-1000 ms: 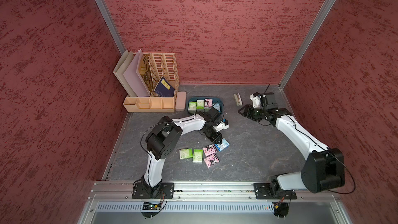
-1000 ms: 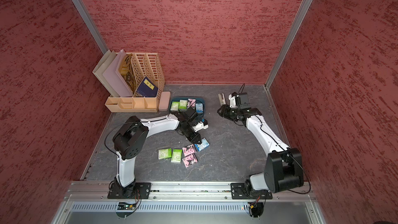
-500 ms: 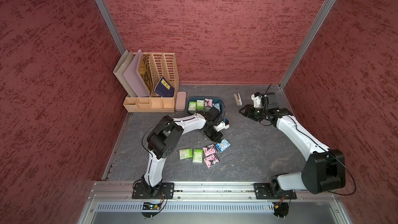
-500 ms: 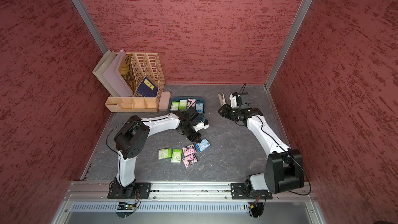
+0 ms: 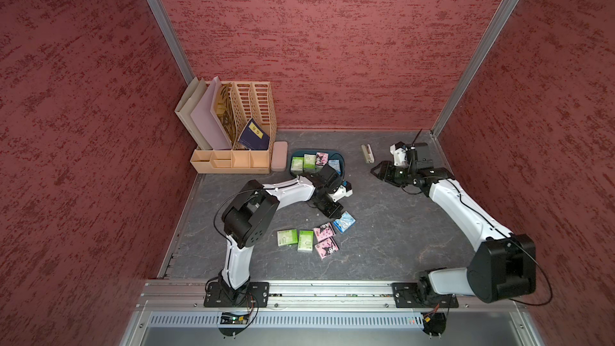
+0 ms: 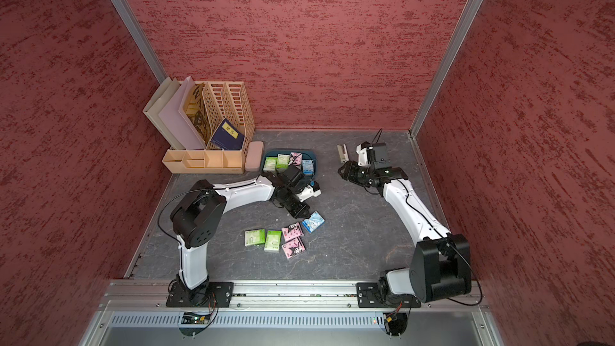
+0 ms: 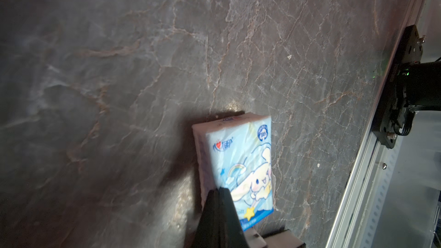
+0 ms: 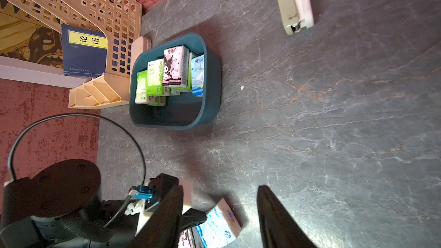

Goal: Put the pocket tissues into the storage box
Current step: Pick up the pocket tissues from the center of the board.

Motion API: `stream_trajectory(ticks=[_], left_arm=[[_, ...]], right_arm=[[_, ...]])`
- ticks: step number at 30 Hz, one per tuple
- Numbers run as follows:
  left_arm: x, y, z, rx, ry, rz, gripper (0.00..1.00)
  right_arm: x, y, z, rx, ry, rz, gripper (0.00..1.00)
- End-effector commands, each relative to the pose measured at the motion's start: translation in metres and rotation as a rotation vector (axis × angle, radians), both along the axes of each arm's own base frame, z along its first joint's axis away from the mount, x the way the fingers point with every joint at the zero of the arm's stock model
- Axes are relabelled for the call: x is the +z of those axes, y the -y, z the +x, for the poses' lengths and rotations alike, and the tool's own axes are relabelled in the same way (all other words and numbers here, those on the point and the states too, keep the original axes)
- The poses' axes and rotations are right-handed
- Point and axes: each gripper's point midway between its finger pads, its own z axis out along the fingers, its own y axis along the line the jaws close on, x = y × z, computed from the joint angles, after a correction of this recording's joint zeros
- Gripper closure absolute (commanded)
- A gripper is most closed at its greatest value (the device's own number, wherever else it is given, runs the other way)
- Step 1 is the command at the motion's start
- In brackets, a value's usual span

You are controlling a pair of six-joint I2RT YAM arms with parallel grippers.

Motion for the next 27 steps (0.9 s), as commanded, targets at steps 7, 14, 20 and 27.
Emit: stream_trajectory(ticks=[7,14,20,27], left_arm=[[0.087,-0.027,0.062,0.252,0.306,-0.205,1.00],[0.121,-0.053,0.080,0.402,0.456,-0.289,1.00],[0.137,-0.069,0.083,0.460,0.501,-0.344,1.00],[0.143,-0.077,0.079,0.469,0.457,-0.398,1.00]], right_arm=[[0.020,-0.020,-0.001,0.059,0.101,0.148,0.39],[0.016,-0.068,-0.006,0.164,0.123,0.225,0.39],[0.008,-0.111,-0.002,0.237,0.112,0.310,0.40],[-0.002,-0.155,0.002,0.313,0.106,0.356,0.41]])
